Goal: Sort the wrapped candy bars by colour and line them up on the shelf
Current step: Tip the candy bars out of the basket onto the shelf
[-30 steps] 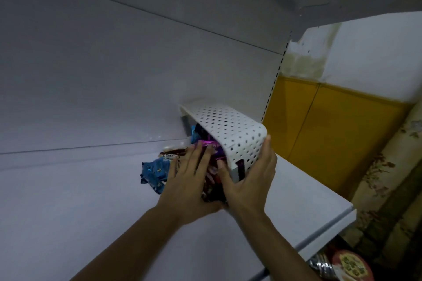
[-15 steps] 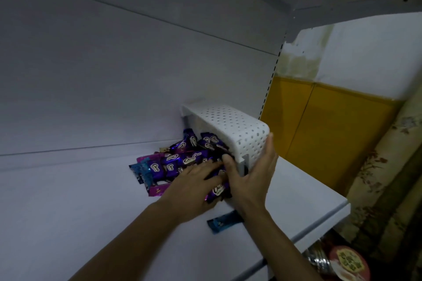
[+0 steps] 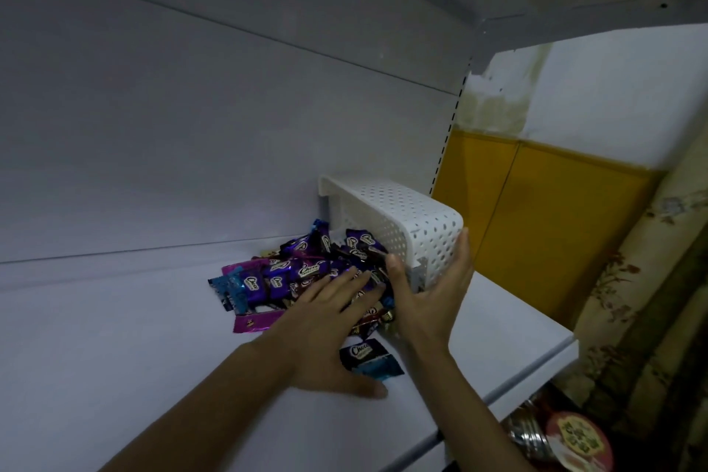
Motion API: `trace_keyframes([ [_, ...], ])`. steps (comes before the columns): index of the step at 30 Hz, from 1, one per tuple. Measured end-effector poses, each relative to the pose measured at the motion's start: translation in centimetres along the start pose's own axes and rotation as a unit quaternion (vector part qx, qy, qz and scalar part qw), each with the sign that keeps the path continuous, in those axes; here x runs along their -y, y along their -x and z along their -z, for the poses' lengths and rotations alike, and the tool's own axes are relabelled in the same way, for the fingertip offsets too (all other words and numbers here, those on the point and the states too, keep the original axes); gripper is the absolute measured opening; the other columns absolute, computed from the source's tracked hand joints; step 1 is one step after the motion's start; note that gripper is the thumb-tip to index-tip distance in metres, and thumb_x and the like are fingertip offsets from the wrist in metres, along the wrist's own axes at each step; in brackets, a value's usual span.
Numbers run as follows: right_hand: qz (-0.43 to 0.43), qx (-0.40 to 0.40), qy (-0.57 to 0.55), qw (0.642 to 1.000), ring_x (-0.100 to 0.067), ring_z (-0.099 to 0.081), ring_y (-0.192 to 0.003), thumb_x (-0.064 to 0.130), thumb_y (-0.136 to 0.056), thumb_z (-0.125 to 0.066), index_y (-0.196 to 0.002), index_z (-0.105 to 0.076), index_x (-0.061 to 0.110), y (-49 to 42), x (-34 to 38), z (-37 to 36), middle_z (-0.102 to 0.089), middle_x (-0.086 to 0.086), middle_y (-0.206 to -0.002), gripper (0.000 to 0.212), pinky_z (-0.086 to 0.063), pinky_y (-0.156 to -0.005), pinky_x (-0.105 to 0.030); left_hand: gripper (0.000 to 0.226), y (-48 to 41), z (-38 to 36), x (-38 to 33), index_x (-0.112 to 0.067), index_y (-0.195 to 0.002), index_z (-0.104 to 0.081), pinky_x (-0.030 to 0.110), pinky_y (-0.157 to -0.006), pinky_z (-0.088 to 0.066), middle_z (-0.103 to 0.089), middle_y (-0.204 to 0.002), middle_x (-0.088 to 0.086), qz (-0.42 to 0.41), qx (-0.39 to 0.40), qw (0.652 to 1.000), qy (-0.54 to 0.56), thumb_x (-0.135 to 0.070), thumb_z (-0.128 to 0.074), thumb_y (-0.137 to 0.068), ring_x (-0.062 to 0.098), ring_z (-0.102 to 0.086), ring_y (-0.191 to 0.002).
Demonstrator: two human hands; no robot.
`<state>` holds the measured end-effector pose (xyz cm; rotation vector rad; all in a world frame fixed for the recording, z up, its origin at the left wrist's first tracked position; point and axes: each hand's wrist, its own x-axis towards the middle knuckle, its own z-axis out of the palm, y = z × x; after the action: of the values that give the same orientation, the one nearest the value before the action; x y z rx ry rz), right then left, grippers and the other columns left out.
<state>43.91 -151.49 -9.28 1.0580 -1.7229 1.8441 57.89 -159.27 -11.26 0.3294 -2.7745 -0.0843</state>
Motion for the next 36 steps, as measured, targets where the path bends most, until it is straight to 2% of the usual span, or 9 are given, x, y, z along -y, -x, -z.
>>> trace_keyframes([
  [4, 0.145, 0.067, 0.081, 0.984, -0.012, -0.028, -0.133, 0.071, -0.066, -0.066, -0.147, -0.013, 0.034, 0.1, 0.9, -0.5, -0.029, 0.003, -0.144, 0.104, -0.033, -0.106, -0.043, 0.093, -0.2, -0.5, 0.0, -0.023, -0.153, -0.009, 0.033, -0.120, 0.001, -0.016, -0.159, -0.002, 0.032, -0.088, 0.995, -0.039, -0.071, -0.040, -0.081, 0.013, -0.005, -0.146],
  [7, 0.257, 0.086, 0.118, 0.955, -0.020, -0.034, -0.130, 0.061, -0.064, -0.072, -0.143, -0.022, 0.016, 0.1, 1.1, -0.6, -0.032, -0.005, -0.142, 0.104, -0.036, -0.101, -0.045, 0.083, -0.2, -0.4, -0.1, -0.028, -0.149, -0.026, 0.038, -0.120, -0.009, -0.030, -0.152, -0.006, 0.027, -0.131, 0.991, -0.017, -0.068, -0.044, -0.080, 0.014, -0.018, -0.143],
  [11, 0.371, 0.084, 0.112, 0.918, -0.033, -0.044, -0.122, 0.060, -0.072, -0.065, -0.139, -0.023, 0.014, 0.0, 1.3, -0.5, -0.040, -0.016, -0.133, 0.092, -0.038, -0.096, -0.050, 0.061, -0.1, -0.2, -0.2, -0.021, -0.130, -0.057, 0.042, -0.104, -0.040, -0.053, -0.134, -0.005, -0.035, -0.209, 0.972, 0.101, -0.046, -0.068, -0.076, 0.017, -0.045, -0.130],
  [13, 0.395, 0.081, 0.105, 0.909, -0.033, -0.044, -0.121, 0.060, -0.075, -0.061, -0.139, -0.023, 0.014, 0.1, 1.5, -0.5, -0.040, -0.016, -0.132, 0.088, -0.039, -0.095, -0.051, 0.057, 0.1, -0.2, -0.3, -0.017, -0.125, -0.062, 0.042, -0.100, -0.044, -0.058, -0.130, -0.002, -0.053, -0.222, 0.969, 0.097, -0.039, -0.073, -0.074, 0.019, -0.050, -0.127],
  [18, 0.299, 0.050, 0.044, 0.952, -0.026, -0.031, -0.133, 0.064, -0.076, -0.059, -0.142, -0.017, 0.014, 0.3, 0.9, -0.3, -0.030, -0.012, -0.141, 0.093, -0.035, -0.105, -0.042, 0.062, -0.1, 0.0, -0.6, -0.020, -0.139, -0.049, 0.037, -0.116, -0.026, -0.044, -0.146, -0.002, -0.058, -0.155, 0.986, 0.013, -0.047, -0.058, -0.084, 0.018, -0.034, -0.139],
  [21, 0.178, 0.029, -0.021, 0.983, -0.022, -0.027, -0.138, 0.065, -0.077, -0.061, -0.149, -0.010, 0.025, 0.3, 0.7, 0.1, -0.026, -0.007, -0.146, 0.097, -0.029, -0.111, -0.031, 0.067, 0.0, 0.4, -0.9, -0.016, -0.136, -0.051, 0.042, -0.111, -0.033, -0.054, -0.137, 0.003, -0.054, -0.148, 0.981, -0.110, -0.052, -0.053, -0.080, 0.023, -0.048, -0.130],
  [25, 0.112, 0.003, -0.083, 0.990, -0.007, -0.025, -0.139, 0.059, -0.078, -0.064, -0.150, -0.010, 0.021, 0.1, 0.5, 0.2, -0.023, 0.016, -0.147, 0.097, -0.025, -0.111, -0.017, 0.073, -0.2, 0.4, -1.1, -0.016, -0.140, -0.043, 0.046, -0.111, -0.030, -0.048, -0.143, 0.005, -0.065, -0.174, 0.975, -0.126, -0.051, -0.057, -0.077, 0.022, -0.044, -0.133],
  [31, 0.127, 0.023, -0.080, 0.988, -0.014, -0.027, -0.140, 0.063, -0.077, -0.063, -0.150, -0.010, 0.020, 0.4, 0.6, 0.1, -0.026, 0.005, -0.147, 0.101, -0.029, -0.112, -0.028, 0.050, -0.3, 0.4, -1.4, -0.021, -0.129, -0.056, 0.047, -0.111, -0.034, -0.056, -0.135, 0.003, -0.088, -0.144, 0.972, -0.165, -0.040, -0.054, -0.082, 0.024, -0.048, -0.129],
  [36, 0.273, 0.083, 0.023, 0.958, -0.023, -0.030, -0.134, 0.064, -0.073, -0.063, -0.141, -0.020, 0.012, 0.6, 1.4, -1.0, -0.029, -0.009, -0.142, 0.096, -0.032, -0.108, -0.037, 0.056, -0.2, 0.8, -1.3, -0.022, -0.133, -0.054, 0.046, -0.108, -0.037, -0.050, -0.141, 0.001, -0.064, -0.171, 0.983, 0.026, -0.031, -0.063, -0.079, 0.025, -0.044, -0.133],
])
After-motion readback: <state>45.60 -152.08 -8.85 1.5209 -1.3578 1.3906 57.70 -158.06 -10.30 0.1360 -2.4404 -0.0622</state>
